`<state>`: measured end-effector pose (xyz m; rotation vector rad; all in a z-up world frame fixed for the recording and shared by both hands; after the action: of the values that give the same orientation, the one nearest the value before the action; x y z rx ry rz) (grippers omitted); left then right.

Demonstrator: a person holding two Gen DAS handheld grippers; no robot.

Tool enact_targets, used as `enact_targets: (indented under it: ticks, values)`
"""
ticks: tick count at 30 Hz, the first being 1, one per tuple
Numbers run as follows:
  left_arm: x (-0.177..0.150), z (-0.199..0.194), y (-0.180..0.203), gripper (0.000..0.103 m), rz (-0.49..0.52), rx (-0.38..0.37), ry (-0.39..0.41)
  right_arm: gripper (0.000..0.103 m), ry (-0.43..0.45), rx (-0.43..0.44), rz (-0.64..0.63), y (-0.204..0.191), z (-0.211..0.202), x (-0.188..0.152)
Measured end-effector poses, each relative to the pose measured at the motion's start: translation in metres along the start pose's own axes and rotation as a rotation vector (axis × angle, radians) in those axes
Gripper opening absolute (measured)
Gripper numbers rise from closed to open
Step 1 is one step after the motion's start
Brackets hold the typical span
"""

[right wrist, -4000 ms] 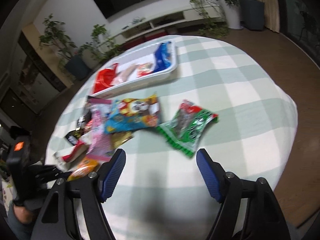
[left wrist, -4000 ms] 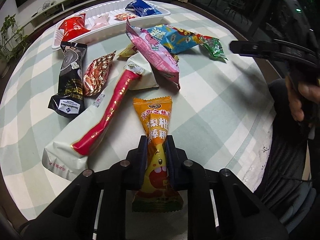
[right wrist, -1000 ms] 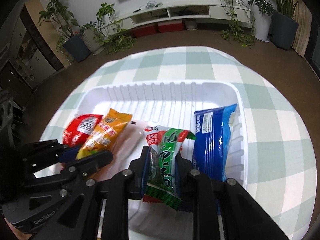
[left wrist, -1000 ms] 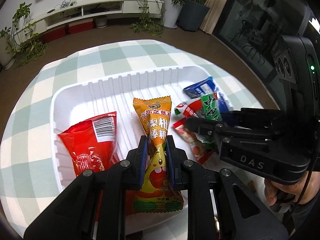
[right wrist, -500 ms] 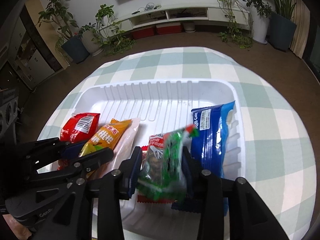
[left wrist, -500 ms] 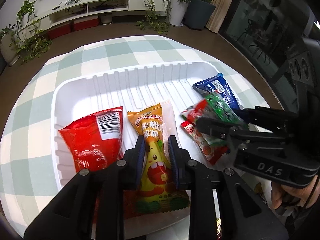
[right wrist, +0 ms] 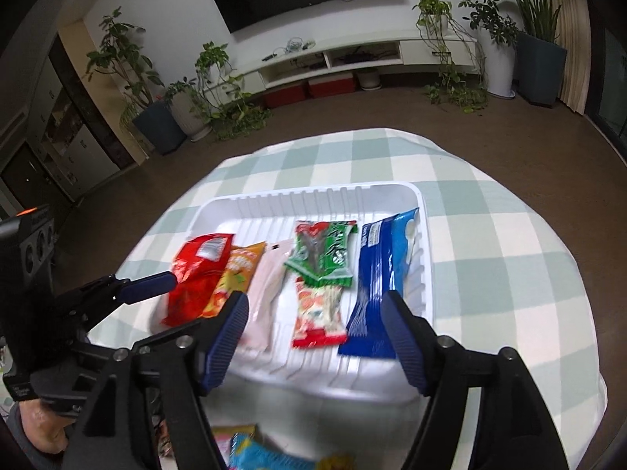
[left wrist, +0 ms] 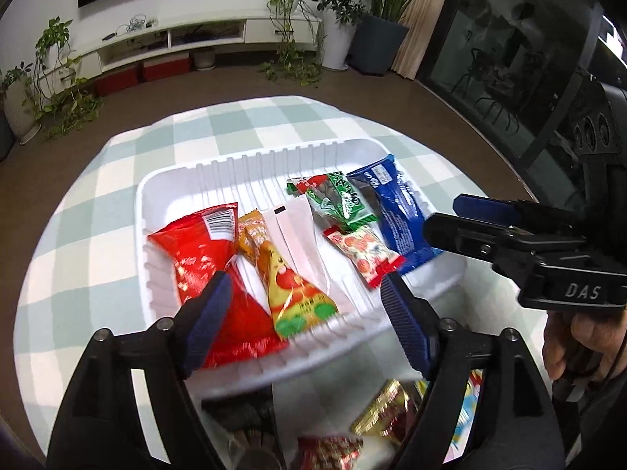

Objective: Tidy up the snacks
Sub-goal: 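Move the left tool back to the pile and grasp the red-white long bar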

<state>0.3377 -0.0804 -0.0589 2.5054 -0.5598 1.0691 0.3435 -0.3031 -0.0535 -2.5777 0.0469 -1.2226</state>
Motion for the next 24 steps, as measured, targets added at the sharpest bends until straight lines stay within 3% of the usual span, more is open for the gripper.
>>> enact_targets:
  ticks: [2, 5, 9, 15, 24]
  values:
    - [-0.004, -0.018, 0.003, 0.093, 0.009, 0.001, 0.018, 0.078, 0.01, 0.023, -0.005, -0.007, -0.014, -0.004]
    - [-0.012, -0.042, 0.007, 0.099, 0.034, 0.004, 0.037, 0.08, 0.025, 0.058, -0.014, -0.017, -0.036, -0.014]
    - [-0.036, -0.077, 0.018, 0.099, 0.083, -0.043, 0.031, 0.081, 0.031, 0.107, -0.004, -0.027, -0.064, -0.035]
    - [-0.101, -0.115, 0.041, 0.099, 0.251, -0.093, -0.073, 0.081, 0.063, 0.167, 0.013, -0.038, -0.108, -0.079]
    - [-0.16, -0.109, 0.053, 0.098, 0.393, -0.073, -0.203, 0.077, 0.022, 0.182, 0.109, -0.03, -0.129, -0.141]
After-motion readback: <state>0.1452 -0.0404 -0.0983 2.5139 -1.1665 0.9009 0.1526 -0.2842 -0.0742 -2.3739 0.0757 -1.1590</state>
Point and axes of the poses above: each gripper's, at about its wrist camera, not at the fingertips, and z roughly the way its jaws point, y to its right, x to its top, the point moved 5 cm from there along z, roughly the way its jaws point, and after that the axes turned 12 degrees about y, right-handed, at the moved point
